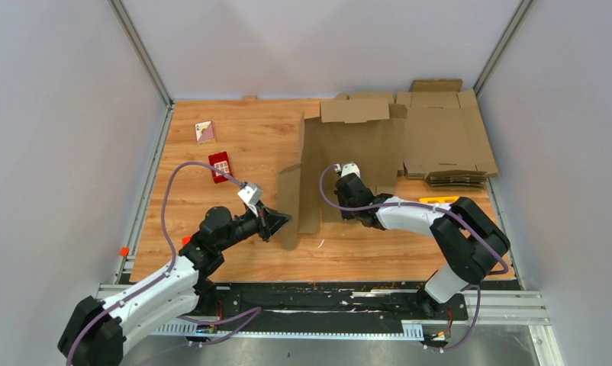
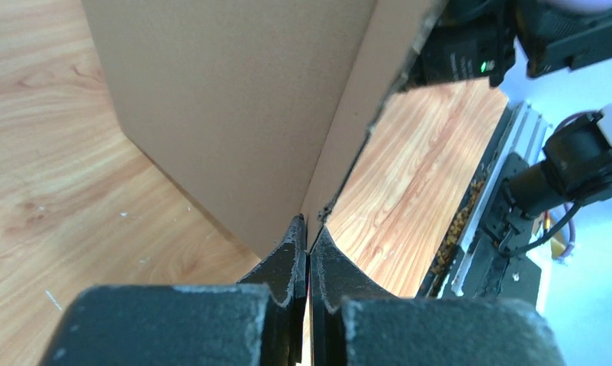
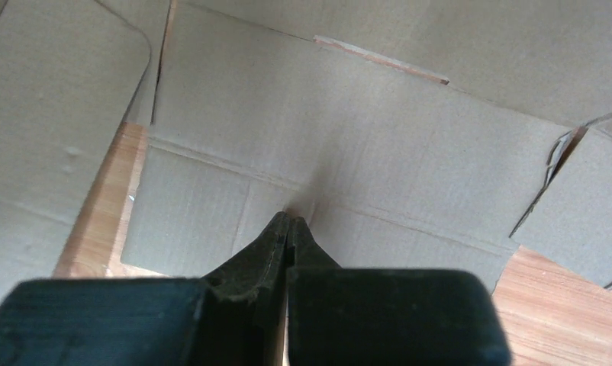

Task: Fold the paper box

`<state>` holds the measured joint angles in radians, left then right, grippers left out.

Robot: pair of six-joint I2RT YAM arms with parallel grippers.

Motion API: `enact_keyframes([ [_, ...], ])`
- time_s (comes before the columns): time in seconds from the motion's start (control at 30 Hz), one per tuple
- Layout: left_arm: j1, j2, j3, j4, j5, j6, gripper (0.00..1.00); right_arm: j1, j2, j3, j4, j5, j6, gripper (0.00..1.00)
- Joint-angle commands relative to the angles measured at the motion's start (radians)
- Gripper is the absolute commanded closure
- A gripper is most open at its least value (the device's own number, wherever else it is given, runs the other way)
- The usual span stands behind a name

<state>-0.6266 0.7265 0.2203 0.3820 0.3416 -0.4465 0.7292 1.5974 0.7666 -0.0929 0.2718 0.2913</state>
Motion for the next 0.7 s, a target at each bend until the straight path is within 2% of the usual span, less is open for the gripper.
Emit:
enact_keyframes([
  [0.0, -0.063, 0.127, 0.005, -0.098, -0.068, 0.047, 1.00, -0.017, 0.010, 0.000, -0.043, 0.021, 0.024, 1.00],
  [0.17, -0.073, 0.183, 0.026, -0.142, -0.080, 0.076, 0.98, -0.017, 0.022, 0.005, -0.041, 0.009, 0.019, 1.00],
  [0.27, -0.073, 0.145, 0.045, -0.222, -0.155, 0.091, 0.92, -0.017, 0.013, -0.001, -0.031, 0.001, 0.013, 1.00],
  [0.53, -0.073, 0.034, 0.011, -0.177, -0.193, 0.082, 0.89, -0.016, 0.017, -0.013, 0.009, -0.083, -0.011, 1.00],
  [0.67, -0.073, 0.037, 0.032, -0.205, -0.203, 0.092, 0.73, -0.015, 0.030, -0.005, -0.003, -0.084, -0.016, 1.00],
])
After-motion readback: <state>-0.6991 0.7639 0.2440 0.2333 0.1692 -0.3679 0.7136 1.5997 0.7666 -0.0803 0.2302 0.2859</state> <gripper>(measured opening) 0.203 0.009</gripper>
